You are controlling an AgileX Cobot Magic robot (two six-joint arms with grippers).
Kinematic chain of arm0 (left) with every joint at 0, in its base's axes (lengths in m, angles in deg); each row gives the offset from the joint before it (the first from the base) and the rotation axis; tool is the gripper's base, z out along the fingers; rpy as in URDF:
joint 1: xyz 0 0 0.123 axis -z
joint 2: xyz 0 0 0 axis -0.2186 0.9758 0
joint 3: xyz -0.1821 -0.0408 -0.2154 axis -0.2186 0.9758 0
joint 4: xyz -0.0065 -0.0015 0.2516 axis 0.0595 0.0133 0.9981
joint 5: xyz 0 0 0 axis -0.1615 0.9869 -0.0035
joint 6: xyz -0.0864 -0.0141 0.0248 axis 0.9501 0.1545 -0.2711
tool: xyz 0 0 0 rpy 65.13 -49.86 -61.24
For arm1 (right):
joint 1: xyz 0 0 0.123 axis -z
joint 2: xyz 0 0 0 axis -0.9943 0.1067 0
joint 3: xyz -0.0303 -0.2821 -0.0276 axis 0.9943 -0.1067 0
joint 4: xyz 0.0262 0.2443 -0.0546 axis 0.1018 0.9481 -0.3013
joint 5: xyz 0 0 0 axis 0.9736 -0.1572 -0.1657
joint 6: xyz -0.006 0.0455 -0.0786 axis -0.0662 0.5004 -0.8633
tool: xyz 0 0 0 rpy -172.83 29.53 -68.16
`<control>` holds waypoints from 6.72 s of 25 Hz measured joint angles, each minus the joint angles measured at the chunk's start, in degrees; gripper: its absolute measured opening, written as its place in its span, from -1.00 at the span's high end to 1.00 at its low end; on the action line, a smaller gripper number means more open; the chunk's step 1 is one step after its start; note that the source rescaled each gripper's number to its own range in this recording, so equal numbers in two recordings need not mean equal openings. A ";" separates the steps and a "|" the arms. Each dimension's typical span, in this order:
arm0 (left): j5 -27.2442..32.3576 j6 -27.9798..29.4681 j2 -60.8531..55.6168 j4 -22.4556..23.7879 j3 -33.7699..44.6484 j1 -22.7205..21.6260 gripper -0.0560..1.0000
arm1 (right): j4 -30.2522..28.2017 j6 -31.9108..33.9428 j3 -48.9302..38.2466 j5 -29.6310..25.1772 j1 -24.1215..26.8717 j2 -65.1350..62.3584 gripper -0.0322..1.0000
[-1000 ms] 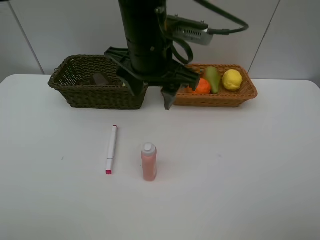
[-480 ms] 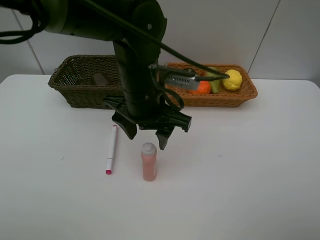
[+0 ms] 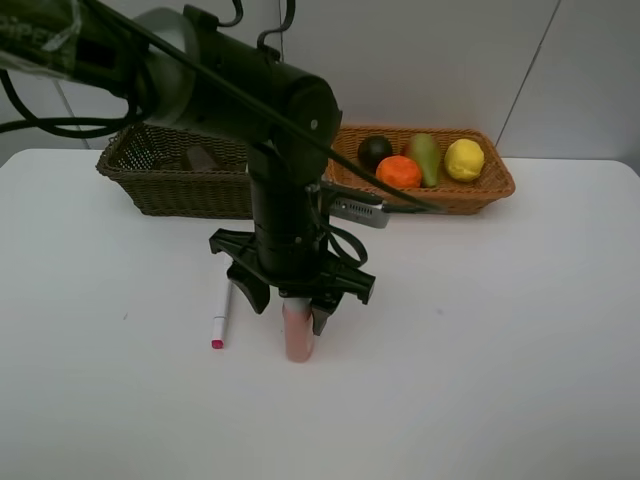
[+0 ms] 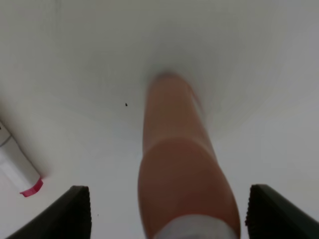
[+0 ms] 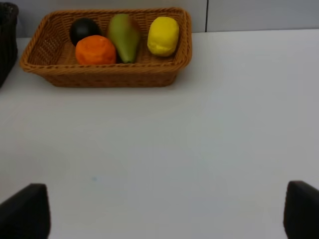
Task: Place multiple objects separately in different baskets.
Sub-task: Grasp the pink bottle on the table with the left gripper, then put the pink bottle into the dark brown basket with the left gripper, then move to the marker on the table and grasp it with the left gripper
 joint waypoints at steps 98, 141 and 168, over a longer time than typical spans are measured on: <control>-10.66 -35.79 13.03 27.10 -28.34 -22.46 0.09 | 0.73 0.00 0.00 0.00 0.00 0.00 -0.96; 0.51 -30.63 3.45 25.27 -28.34 -22.66 -0.99 | 0.73 0.00 0.00 0.01 0.00 0.00 -0.96; 10.91 6.46 -10.43 12.54 -4.29 -14.03 -0.99 | 0.73 0.00 0.00 0.06 0.00 0.00 -0.96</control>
